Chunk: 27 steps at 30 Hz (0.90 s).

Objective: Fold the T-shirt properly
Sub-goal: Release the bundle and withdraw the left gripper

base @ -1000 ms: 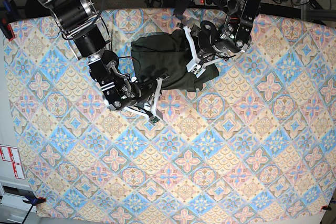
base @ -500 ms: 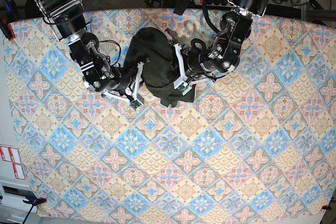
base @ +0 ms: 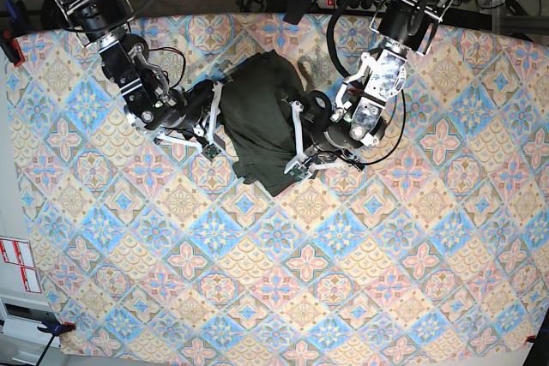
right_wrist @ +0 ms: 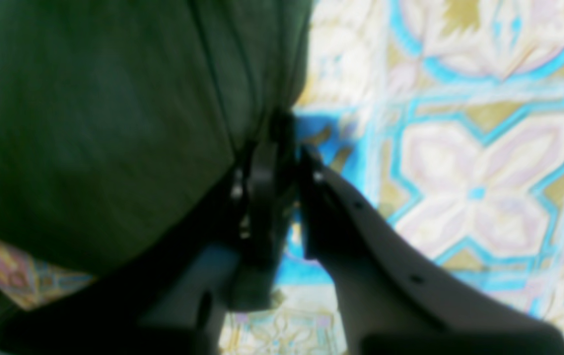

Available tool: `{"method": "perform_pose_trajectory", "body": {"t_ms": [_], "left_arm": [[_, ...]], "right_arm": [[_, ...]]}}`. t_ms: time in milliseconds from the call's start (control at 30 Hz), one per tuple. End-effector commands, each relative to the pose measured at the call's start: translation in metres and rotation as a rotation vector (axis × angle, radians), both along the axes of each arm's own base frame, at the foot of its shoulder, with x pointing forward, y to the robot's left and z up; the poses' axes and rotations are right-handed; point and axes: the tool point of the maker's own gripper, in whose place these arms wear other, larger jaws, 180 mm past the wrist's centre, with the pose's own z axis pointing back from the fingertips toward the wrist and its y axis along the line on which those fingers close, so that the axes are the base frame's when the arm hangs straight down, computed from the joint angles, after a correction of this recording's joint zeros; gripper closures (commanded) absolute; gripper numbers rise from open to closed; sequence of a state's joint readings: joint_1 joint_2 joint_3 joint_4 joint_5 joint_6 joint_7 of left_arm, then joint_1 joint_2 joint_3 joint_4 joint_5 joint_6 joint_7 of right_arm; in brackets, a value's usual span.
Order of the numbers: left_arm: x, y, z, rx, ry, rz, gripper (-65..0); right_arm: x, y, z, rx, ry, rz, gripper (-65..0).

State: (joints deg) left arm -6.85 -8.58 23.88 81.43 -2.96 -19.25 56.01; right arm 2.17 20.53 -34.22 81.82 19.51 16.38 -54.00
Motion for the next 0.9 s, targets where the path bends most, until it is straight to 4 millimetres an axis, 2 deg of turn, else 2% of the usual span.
{"method": "perform_pose_trajectory", "body": {"t_ms": [0, 300, 400, 467, 600, 667, 700, 767, 867], "left_arm": [[0.017, 0.0, 0.014, -0.003, -0.057, 0.009, -11.4], [0.035, 0.003, 0.023, 0.012, -0.116, 0.01, -11.0], [0.039, 0.006, 0.014, 0.01, -0.107, 0.016, -10.9], [0.04, 0.007, 0.008, 0.01, -0.097, 0.022, -10.9], [0.045, 0.007, 0.017, -0.003, -0.129, 0.036, -10.8], [0.051, 0.008, 0.03, -0.014, -0.173, 0.071, -10.8], [0.052, 0.012, 0.034, -0.022, -0.189, 0.1, -10.8], [0.053, 0.032, 0.05, -0.04, -0.237, 0.175, -10.8], [0.049, 0.061, 0.068, -0.074, -0.284, 0.272, -10.8]], "right_arm": [[-0.011, -0.009, -0.003, -0.043, 0.037, 0.022, -7.8], [-0.022, 0.004, 0.007, -0.008, 0.017, 0.05, -7.8], [-0.029, 0.002, 0.011, -0.023, 0.027, 0.063, -7.8], [-0.025, 0.004, 0.019, -0.016, 0.005, 0.065, -7.8], [-0.011, -0.017, 0.035, -0.011, -0.04, -0.034, -7.8], [-0.004, -0.028, 0.046, -0.004, -0.073, -0.081, -7.8], [0.0, -0.032, 0.051, 0.0, -0.092, -0.096, -7.8], [0.004, -0.035, 0.063, 0.01, -0.128, -0.117, -7.8], [0.005, -0.03, 0.079, 0.031, -0.173, -0.108, -7.8]]}}
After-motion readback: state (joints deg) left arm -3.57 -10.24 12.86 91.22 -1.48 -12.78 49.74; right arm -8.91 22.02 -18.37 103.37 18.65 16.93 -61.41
